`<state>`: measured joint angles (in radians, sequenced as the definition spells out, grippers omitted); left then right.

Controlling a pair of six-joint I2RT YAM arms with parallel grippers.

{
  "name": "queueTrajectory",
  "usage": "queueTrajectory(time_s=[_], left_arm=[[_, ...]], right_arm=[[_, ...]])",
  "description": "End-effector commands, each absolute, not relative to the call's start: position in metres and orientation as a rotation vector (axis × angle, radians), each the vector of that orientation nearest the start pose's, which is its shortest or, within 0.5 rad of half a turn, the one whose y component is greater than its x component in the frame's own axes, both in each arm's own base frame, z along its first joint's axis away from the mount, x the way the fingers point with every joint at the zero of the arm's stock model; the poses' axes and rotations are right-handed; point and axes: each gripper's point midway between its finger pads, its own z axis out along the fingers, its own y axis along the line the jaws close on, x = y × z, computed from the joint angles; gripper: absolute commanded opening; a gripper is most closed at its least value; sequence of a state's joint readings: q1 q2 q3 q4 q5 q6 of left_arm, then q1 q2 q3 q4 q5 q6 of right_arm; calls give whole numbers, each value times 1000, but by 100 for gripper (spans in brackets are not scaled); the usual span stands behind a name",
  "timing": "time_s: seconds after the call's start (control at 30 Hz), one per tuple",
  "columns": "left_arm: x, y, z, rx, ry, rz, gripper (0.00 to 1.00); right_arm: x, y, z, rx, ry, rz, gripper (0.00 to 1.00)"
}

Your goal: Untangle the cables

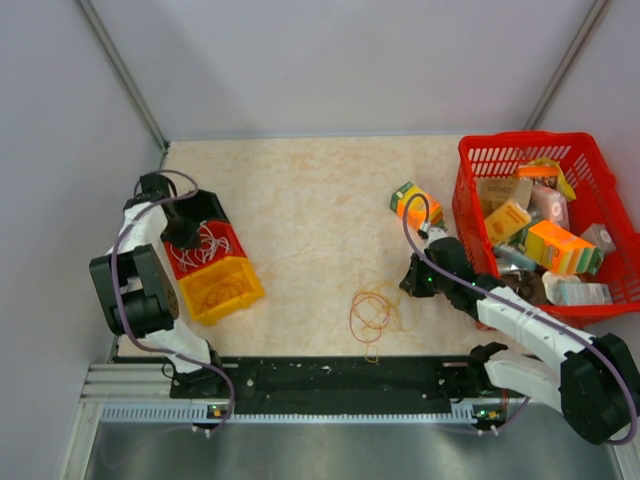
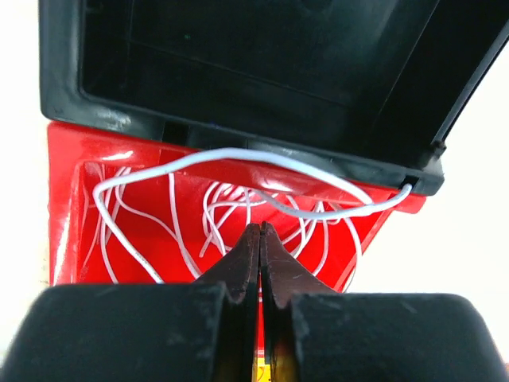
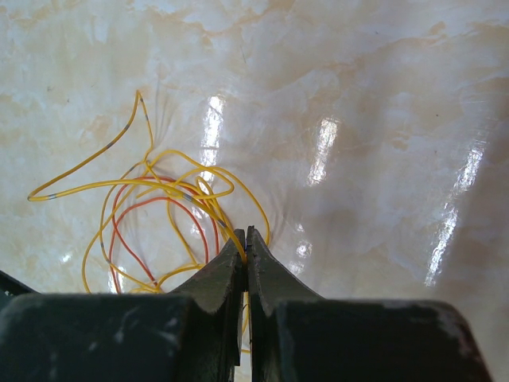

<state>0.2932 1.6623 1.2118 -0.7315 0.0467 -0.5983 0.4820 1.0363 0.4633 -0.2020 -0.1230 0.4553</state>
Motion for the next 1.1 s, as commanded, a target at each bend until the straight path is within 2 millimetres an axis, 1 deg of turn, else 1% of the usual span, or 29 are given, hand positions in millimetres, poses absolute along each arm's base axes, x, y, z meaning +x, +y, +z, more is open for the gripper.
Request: queueTrajectory(time_s=[0.0, 0.07, 0.1, 0.13, 0.2, 0.23, 0.3, 0.37, 0.4, 0.43, 0.5, 0.57, 0.6, 0.67, 0.7, 0.73, 0.77, 0.83, 0.93, 0.97, 1.0, 1.07], left_arm=[[353, 68, 106, -1076, 2430, -199, 3], [355, 63, 118, -1027, 2414, -243, 7], [356, 59, 125, -993, 2393, -270, 13], [358, 53, 137, -943, 2357, -316, 19], [362, 33, 163, -813, 2275, -418, 39], [363, 20, 180, -724, 2233, -455, 47], [363, -12, 208, -548, 2179, -491, 62], [363, -52, 231, -368, 2127, -579, 70], [360, -79, 242, -260, 2095, -661, 72], [353, -108, 245, -156, 2087, -763, 73], [341, -158, 254, 12, 2040, -911, 73], [326, -197, 257, 150, 1996, -1013, 73], [321, -213, 262, 214, 1961, -1053, 71], [305, -244, 267, 337, 1919, -1131, 68], [295, -255, 270, 391, 1909, -1162, 66], [290, -265, 282, 441, 1856, -1178, 66], [284, -272, 289, 475, 1829, -1189, 66], [274, -279, 308, 513, 1769, -1214, 67], [258, -280, 342, 549, 1663, -1265, 72], [254, -279, 351, 557, 1637, -1271, 74], [249, -277, 361, 572, 1606, -1275, 76], [239, -274, 379, 595, 1554, -1285, 78]], right_arm=[[227, 162, 59, -105, 2392, 603, 0], [227, 163, 60, -109, 2392, 607, 0], [227, 164, 60, -112, 2394, 609, 0], [227, 164, 59, -114, 2395, 608, 0], [226, 165, 60, -123, 2397, 614, 0], [226, 165, 59, -129, 2402, 614, 0], [226, 167, 60, -139, 2407, 625, 0], [223, 169, 62, -148, 2416, 643, 0], [222, 171, 65, -149, 2416, 660, 0], [222, 174, 71, -150, 2409, 682, 0], [219, 179, 85, -157, 2383, 734, 0], [219, 184, 105, -158, 2338, 787, 0], [219, 188, 121, -159, 2297, 820, 0], [221, 194, 151, -158, 2239, 874, 0], [222, 197, 169, -163, 2208, 904, 0], [224, 201, 189, -171, 2174, 930, 0], [227, 205, 213, -187, 2132, 951, 0], [232, 210, 261, -227, 2045, 981, 0], [239, 211, 330, -272, 1908, 972, 0], [238, 211, 368, -289, 1827, 979, 0], [237, 211, 393, -303, 1774, 987, 0], [232, 213, 434, -344, 1678, 1008, 0]])
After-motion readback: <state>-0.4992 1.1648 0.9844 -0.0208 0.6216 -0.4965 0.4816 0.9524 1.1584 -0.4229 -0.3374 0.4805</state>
